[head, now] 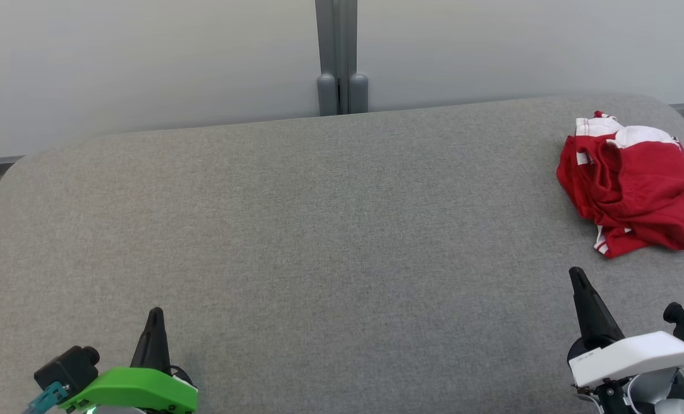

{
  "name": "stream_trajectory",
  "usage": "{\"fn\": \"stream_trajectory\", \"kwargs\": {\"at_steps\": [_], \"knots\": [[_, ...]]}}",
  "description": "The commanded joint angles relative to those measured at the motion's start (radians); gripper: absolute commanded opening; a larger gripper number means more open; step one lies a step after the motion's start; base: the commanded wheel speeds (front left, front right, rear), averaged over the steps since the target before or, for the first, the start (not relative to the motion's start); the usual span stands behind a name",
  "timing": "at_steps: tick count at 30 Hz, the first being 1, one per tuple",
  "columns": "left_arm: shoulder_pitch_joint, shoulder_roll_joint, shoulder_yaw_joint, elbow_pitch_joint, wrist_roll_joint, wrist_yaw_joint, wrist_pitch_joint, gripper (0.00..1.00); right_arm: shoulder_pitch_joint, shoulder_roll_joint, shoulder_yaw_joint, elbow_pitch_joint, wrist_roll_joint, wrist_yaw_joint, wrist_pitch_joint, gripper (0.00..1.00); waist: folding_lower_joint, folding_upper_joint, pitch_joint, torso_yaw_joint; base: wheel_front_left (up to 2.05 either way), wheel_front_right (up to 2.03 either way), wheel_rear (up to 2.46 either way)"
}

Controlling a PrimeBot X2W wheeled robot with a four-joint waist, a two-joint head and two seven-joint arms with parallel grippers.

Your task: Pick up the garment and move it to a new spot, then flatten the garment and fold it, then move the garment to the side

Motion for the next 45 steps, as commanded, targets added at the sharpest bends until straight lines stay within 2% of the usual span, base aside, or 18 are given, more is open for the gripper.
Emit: {"fn": "stream_trajectory", "kwargs": {"at_steps": [1, 20, 45], "knots": [[-0.034, 0.003, 0.015, -0.009, -0.032, -0.013, 0.008, 0.0, -0.031, -0.003, -0.005, -0.004, 0.036, 0.0, 0.004, 0.0, 0.0, -0.0001, 0.0, 0.0, 0.0, 0.0, 0.0], [-0.058, -0.02, 0.076, 0.0, -0.258, -0.063, 0.066, 0.0, -0.073, 0.005, -0.018, 0.053, 0.271, 0.0, 0.031, 0.0, 0.0, -0.0001, 0.001, 0.001, 0.0, 0.0, 0.0], [-0.085, -0.046, 0.145, 0.012, -0.496, -0.118, 0.13, 0.0, -0.12, 0.017, -0.036, 0.116, 0.518, 0.0, 0.064, 0.0, 0.0, -0.0001, 0.001, 0.002, 0.0, 0.0, 0.0]]}}
